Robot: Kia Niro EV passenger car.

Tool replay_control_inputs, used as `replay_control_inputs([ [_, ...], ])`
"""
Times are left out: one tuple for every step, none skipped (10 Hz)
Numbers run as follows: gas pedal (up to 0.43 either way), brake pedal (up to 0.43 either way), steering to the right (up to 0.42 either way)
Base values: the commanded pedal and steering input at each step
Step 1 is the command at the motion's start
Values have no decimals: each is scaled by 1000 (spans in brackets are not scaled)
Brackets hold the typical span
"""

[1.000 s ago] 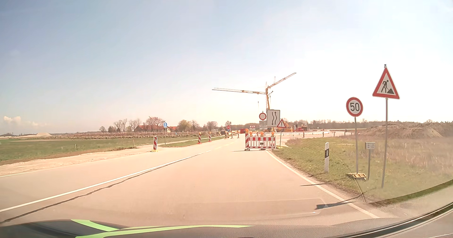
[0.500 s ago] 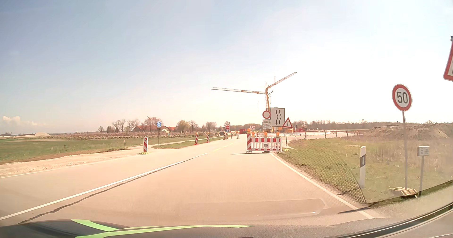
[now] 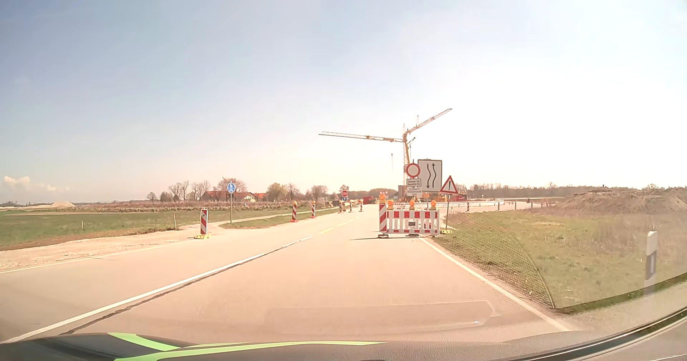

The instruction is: Follow the waypoints while adhering to traffic rules and regulations

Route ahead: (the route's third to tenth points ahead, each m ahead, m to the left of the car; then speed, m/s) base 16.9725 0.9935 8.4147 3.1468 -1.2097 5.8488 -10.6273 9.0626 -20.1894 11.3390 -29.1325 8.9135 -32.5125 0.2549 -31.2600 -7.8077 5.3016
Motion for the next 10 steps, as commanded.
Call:
replay_control_inputs([
  [177, 0, -14],
  [209, 0, -20],
  [220, 0, -25],
  [220, 0, -26],
  [220, 0, -26],
  [220, 0, -26],
  [220, 0, -26],
  [220, 0, -26],
  [220, 0, -26],
  [197, 0, -26],
])
